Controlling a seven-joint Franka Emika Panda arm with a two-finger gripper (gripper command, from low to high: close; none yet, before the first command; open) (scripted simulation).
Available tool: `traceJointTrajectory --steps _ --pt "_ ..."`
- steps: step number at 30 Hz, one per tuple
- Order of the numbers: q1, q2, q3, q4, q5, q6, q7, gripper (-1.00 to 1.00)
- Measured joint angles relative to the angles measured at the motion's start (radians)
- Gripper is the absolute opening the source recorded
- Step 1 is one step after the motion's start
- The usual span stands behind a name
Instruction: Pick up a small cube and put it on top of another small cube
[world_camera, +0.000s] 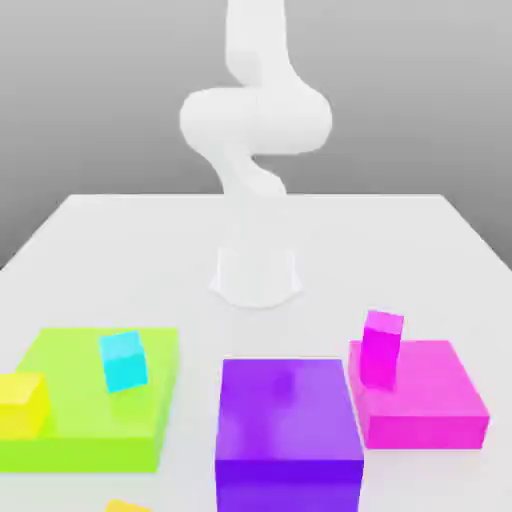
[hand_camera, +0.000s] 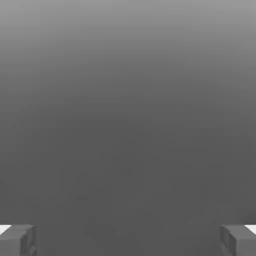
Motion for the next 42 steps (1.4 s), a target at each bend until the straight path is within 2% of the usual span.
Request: traceJointTrajectory --steps 18,30,34,35,42 --pt "-0.043 0.659 -0.095 0.06 0.062 0.164 -0.037 0.0" --pt "-0.104 1.094 -0.119 0.099 0.102 0.273 -0.061 0.0" --pt "-0.127 1.239 -0.098 0.127 0.125 0.367 -0.077 0.0" --pt "-0.132 1.268 -0.092 0.134 0.13 0.389 -0.081 -1.0" --pt "-0.133 1.272 -0.091 0.135 0.132 0.392 -0.082 -1.0"
